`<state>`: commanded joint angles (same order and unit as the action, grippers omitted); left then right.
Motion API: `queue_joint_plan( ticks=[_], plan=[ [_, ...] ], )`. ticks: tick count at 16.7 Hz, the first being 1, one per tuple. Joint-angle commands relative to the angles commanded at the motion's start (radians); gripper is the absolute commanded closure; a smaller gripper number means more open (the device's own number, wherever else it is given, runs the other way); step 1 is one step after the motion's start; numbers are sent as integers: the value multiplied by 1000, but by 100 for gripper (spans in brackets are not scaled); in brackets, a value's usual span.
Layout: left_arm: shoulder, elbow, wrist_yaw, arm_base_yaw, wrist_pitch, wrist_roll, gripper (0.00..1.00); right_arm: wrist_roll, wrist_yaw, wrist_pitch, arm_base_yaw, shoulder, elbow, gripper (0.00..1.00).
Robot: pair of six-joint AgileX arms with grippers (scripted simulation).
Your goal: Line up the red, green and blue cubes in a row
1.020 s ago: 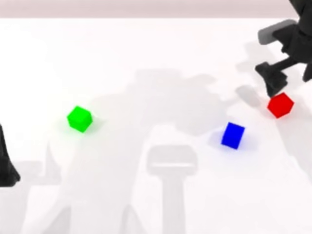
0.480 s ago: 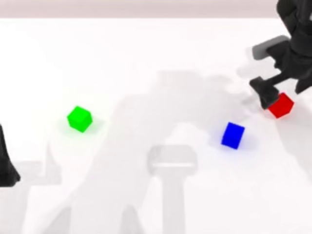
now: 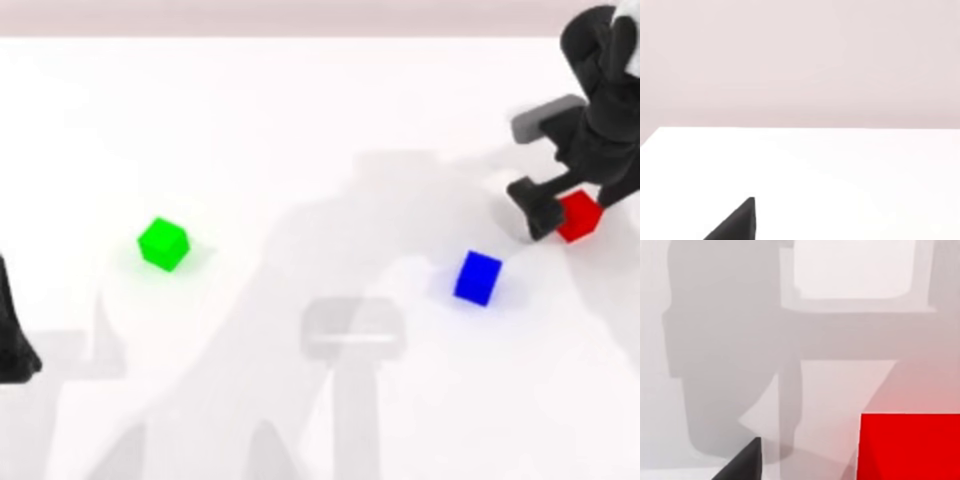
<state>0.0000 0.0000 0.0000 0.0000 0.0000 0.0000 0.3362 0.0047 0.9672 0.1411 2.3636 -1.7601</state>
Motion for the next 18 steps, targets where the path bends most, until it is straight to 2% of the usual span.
queue_joint_plan(
  ticks=[13,18],
  plan=[
    [0,0,0,0,0,0,0,0,0,0,0,0,0,98],
    [0,0,0,0,0,0,0,0,0,0,0,0,0,100]
  ],
)
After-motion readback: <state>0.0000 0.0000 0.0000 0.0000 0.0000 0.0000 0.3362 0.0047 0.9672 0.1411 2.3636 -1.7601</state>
